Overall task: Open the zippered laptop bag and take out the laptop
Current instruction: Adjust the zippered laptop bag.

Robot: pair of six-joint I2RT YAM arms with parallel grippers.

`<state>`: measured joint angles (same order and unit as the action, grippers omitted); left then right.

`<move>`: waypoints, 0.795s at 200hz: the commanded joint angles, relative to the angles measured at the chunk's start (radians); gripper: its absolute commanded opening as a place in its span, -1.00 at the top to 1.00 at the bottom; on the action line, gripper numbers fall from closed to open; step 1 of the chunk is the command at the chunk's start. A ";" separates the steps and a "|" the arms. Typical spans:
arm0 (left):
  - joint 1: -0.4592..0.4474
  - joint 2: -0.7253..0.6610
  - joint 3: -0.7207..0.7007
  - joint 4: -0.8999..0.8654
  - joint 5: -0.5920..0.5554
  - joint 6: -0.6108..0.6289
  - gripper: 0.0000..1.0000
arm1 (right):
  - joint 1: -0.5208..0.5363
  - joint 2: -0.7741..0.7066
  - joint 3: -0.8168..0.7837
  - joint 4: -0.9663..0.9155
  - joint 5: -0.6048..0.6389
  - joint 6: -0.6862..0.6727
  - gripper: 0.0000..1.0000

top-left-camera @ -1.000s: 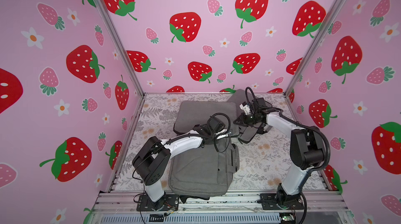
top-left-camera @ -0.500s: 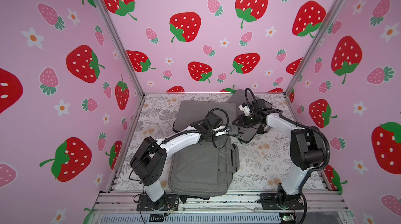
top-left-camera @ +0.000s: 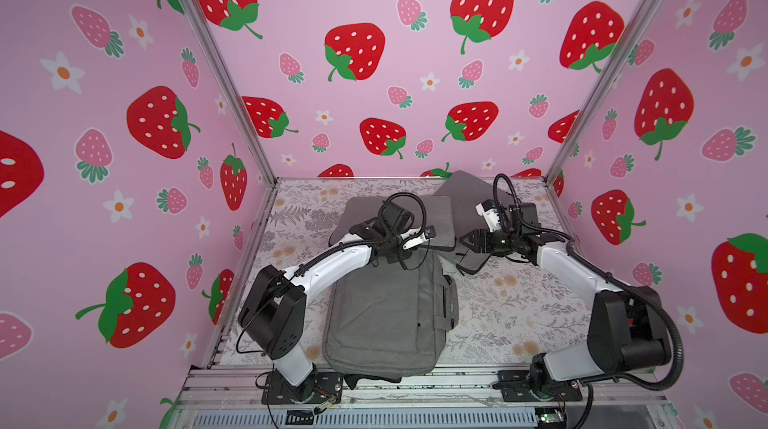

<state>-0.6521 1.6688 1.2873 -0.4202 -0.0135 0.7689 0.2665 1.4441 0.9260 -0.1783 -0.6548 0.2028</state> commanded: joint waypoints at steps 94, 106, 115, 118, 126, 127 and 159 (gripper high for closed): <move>0.002 -0.018 0.057 -0.062 0.044 -0.023 1.00 | 0.075 0.017 0.061 0.074 0.069 -0.077 -0.05; 0.002 -0.022 0.053 -0.064 0.041 -0.023 1.00 | 0.080 0.024 0.063 0.073 0.081 -0.077 -0.02; 0.002 -0.024 0.050 -0.064 0.036 -0.022 1.00 | 0.082 0.027 0.065 0.057 0.109 -0.079 0.04; 0.002 -0.023 0.049 -0.065 0.035 -0.021 1.00 | 0.082 0.029 0.066 0.049 0.119 -0.083 0.05; 0.002 -0.027 0.046 -0.067 0.032 -0.020 1.00 | 0.082 0.026 0.063 0.034 0.142 -0.094 0.08; 0.003 -0.026 0.046 -0.067 0.032 -0.020 1.00 | 0.083 0.026 0.062 0.032 0.146 -0.095 0.08; 0.003 -0.034 0.038 -0.069 0.021 -0.016 1.00 | 0.082 0.015 0.049 -0.039 0.267 -0.118 0.14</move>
<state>-0.6476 1.6688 1.3045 -0.4419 -0.0078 0.7547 0.3470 1.4670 0.9672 -0.1364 -0.5049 0.1310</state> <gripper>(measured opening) 0.105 0.434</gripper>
